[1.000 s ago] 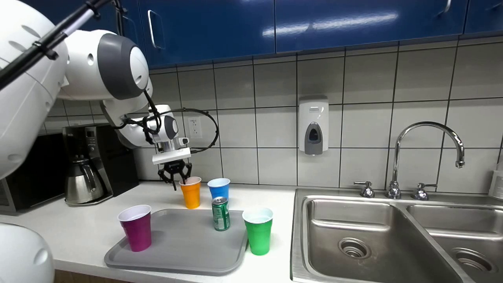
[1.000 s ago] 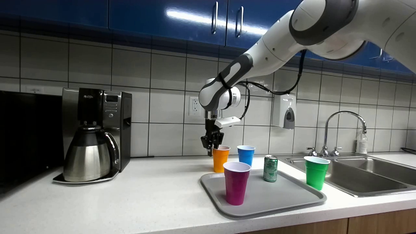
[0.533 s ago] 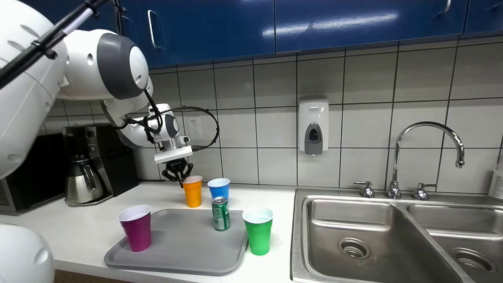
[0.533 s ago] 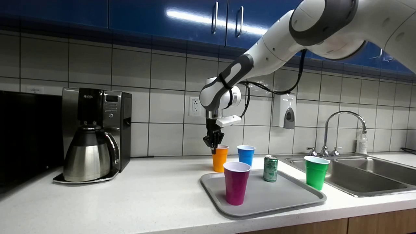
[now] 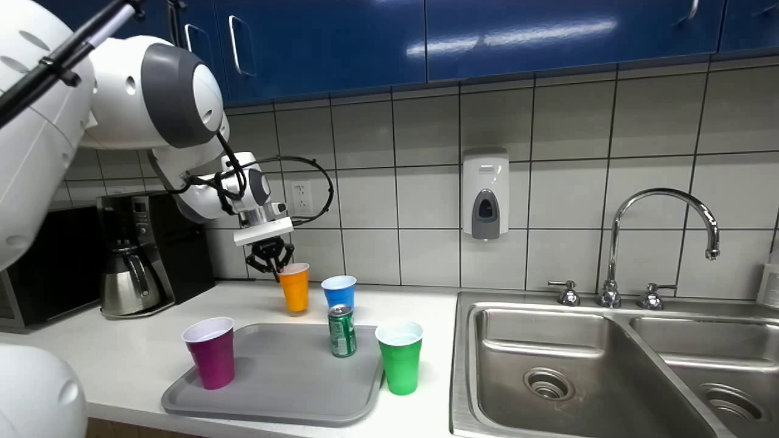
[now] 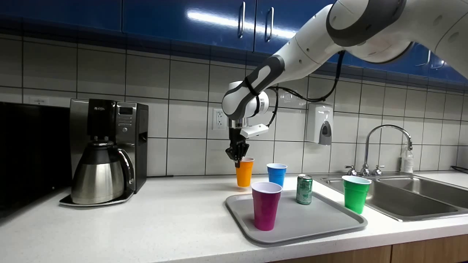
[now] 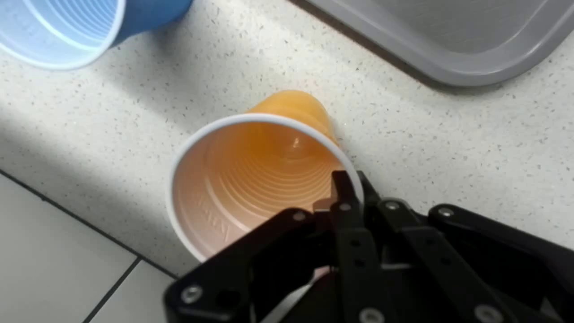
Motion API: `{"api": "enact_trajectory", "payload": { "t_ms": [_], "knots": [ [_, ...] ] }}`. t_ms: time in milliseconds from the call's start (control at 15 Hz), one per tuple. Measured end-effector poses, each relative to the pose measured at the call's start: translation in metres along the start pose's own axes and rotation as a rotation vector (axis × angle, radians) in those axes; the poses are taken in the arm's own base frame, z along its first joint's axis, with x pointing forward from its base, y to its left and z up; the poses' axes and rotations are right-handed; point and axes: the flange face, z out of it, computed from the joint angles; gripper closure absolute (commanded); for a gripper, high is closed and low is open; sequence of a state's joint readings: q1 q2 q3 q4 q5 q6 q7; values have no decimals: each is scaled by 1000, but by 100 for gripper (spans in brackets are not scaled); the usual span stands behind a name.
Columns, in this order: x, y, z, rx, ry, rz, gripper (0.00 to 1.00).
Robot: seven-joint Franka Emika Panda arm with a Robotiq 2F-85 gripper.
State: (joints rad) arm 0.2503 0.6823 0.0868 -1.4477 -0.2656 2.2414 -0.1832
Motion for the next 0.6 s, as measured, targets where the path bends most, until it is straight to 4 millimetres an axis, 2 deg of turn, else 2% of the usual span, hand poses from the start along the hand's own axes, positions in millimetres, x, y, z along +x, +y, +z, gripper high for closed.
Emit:
{"api": "enact_trajectory", "payload": {
  "t_ms": [333,600],
  "knots": [
    [5,-17,-42,-17,43,-28,99],
    [-10,-24,-57,-18,35,-37,99]
  ]
}}
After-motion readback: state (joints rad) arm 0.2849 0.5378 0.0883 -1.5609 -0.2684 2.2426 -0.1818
